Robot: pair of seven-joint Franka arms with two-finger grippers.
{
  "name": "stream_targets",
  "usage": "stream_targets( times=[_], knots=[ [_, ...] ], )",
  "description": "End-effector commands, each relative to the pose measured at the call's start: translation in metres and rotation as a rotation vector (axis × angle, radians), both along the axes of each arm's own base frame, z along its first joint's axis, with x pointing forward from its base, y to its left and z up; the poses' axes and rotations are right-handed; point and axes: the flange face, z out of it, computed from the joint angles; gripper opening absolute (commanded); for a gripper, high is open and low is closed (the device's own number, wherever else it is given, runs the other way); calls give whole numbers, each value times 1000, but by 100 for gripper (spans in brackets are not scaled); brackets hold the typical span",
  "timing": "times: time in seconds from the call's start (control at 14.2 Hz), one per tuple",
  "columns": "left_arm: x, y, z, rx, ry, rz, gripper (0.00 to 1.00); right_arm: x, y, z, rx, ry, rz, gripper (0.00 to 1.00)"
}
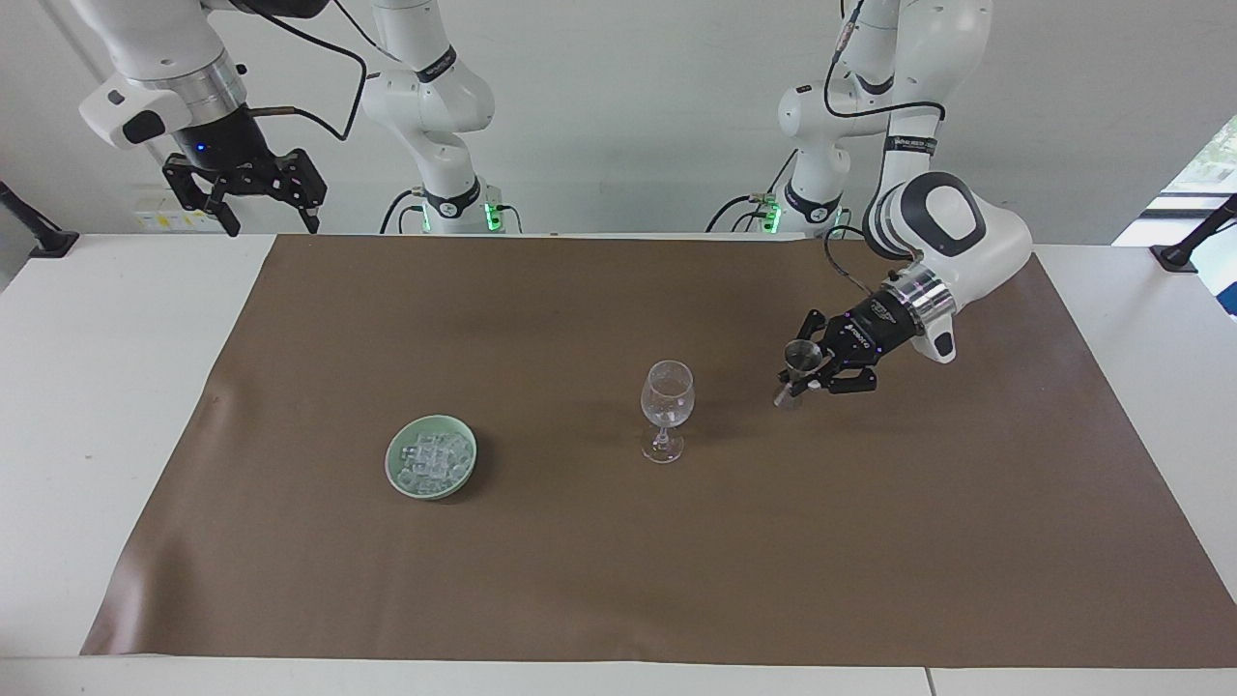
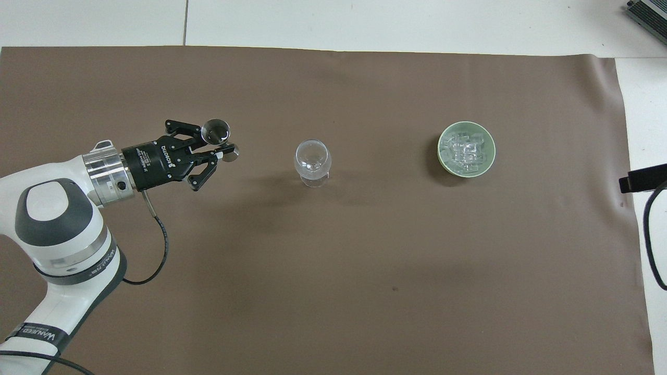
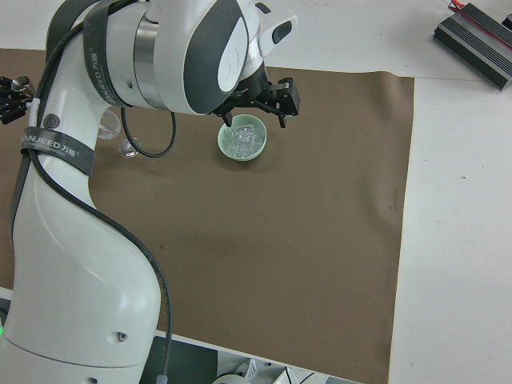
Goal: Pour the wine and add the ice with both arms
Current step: 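Carry the silver cup with the left gripper to the clear cup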
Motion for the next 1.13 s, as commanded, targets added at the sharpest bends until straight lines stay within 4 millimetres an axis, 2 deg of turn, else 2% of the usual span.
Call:
stream_targets(
  times=[0.0, 0.35, 1.06],
  knots=[
    [-17, -21, 7, 46, 11, 13, 0, -3, 0, 4, 2, -10, -12, 100],
    [-28, -53, 7, 94, -3, 10, 0, -3, 0, 4, 1, -10, -12, 100],
    [-35, -85, 8, 173, -47, 41, 0, -3, 0, 4, 1, -10, -12, 100]
  ],
)
